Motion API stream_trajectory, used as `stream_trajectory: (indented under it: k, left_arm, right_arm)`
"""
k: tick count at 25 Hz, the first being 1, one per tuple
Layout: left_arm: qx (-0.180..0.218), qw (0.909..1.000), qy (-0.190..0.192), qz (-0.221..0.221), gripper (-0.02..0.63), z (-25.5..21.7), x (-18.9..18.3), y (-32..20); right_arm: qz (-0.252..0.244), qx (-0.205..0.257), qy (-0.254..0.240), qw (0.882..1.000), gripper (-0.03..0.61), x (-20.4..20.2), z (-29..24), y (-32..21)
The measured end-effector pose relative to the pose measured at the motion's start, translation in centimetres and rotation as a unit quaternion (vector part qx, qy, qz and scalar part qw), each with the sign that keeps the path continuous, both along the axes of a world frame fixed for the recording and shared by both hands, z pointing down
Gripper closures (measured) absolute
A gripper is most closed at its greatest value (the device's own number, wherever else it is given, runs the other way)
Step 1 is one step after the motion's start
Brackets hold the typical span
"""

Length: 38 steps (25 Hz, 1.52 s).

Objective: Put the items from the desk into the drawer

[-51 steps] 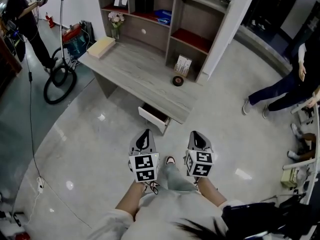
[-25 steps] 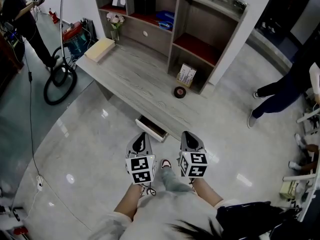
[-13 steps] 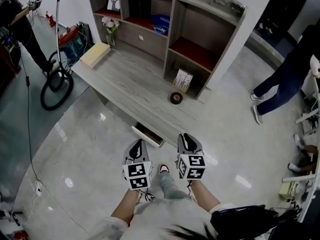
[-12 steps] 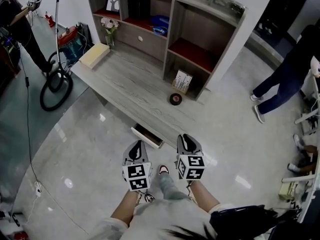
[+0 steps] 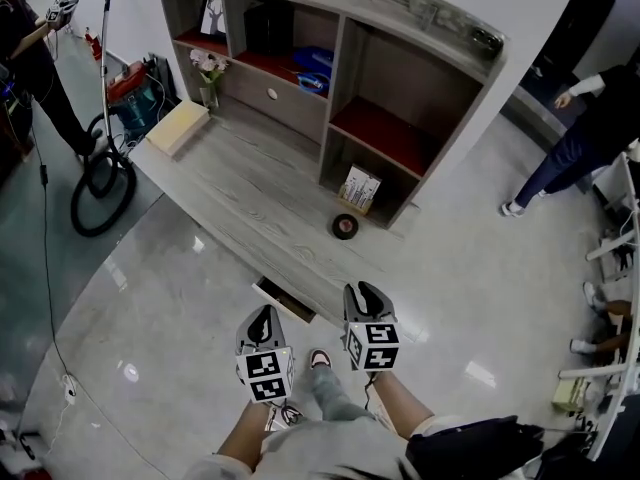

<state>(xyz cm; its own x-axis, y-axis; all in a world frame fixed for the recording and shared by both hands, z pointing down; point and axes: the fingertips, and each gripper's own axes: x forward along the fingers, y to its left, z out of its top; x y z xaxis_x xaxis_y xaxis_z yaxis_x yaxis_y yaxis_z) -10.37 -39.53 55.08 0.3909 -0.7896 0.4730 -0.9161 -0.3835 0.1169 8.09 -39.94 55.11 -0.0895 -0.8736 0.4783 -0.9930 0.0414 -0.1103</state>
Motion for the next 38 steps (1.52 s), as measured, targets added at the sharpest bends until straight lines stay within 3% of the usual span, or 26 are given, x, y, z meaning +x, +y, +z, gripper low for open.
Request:
stream_trajectory:
  k: [14,38]
  left_arm:
    - [-0.003,0.9996,0.0,-0.028,0.617,2.7,1.4,-4.5]
    - [-0.04,0.9978,-0.014,-0.051,0.617,6.4,3.2,-7.0]
  right_arm:
    - [0.0,-0.023,-0.001,1.0,0.469,2.7,3.2,-5.1]
    - [-0.036,-0.082,0.0,0.996,0.398,5.3,9.1,-11.4]
